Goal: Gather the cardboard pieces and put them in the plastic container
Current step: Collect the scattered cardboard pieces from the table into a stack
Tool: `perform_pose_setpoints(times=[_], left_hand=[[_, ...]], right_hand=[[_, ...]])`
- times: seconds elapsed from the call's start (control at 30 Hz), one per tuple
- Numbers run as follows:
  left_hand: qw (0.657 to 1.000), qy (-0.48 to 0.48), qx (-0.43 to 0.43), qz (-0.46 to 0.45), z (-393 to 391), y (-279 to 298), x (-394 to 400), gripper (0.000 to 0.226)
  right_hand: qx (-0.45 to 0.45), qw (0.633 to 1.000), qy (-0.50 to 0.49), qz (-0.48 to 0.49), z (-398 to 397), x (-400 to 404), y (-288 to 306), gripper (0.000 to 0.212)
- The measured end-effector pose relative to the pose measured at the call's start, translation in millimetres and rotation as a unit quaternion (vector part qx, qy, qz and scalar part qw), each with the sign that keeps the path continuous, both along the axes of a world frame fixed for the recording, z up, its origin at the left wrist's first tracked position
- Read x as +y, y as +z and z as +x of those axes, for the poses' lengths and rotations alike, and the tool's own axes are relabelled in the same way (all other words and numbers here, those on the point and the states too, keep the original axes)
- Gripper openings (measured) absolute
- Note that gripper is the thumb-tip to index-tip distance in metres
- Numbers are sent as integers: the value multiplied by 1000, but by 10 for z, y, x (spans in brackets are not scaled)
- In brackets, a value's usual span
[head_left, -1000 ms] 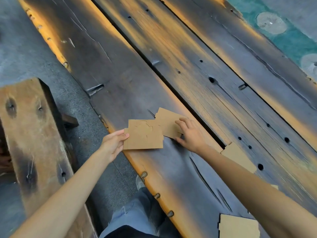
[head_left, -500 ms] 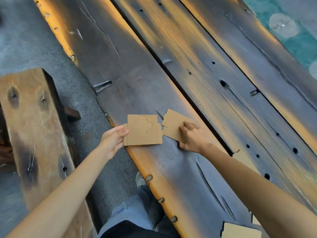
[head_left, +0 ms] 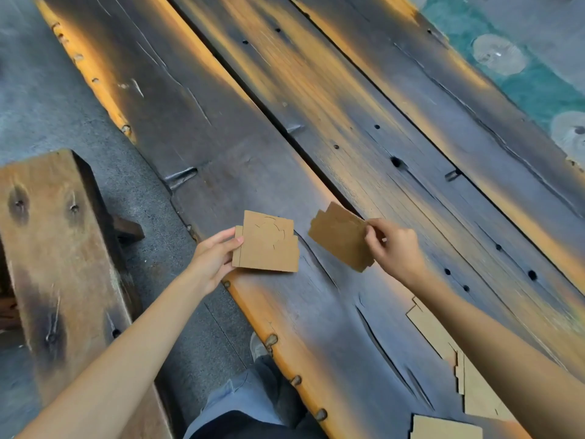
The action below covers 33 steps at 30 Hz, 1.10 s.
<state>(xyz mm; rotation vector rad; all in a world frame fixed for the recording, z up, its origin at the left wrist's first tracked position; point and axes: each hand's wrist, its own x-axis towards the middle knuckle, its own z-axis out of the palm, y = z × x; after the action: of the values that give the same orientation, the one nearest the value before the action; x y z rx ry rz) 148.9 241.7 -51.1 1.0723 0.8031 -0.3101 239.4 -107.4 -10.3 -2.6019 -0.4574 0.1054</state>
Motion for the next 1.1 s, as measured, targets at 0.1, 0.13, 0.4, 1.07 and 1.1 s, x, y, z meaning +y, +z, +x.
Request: perform_pose_setpoints(times=[0.1, 0.13, 0.4, 1.07, 1.1], left_hand=[[999, -32, -19, -23, 57, 60, -169, 36], [998, -42, -23, -33, 69, 72, -231, 35], [981, -148, -60, -114, 61, 195, -659, 31], [942, -30, -48, -332, 70, 302, -1221, 50], [946, -51, -43, -316, 29, 279, -1279, 46]], right_hand=[[103, 983, -57, 138, -104, -21, 174, 22], [143, 971, -69, 180, -153, -15, 219, 22], [231, 910, -139, 316, -446, 47, 301, 20], [229, 798, -332, 448, -946, -243, 116, 17], [224, 792, -343, 452, -967, -250, 101, 17]])
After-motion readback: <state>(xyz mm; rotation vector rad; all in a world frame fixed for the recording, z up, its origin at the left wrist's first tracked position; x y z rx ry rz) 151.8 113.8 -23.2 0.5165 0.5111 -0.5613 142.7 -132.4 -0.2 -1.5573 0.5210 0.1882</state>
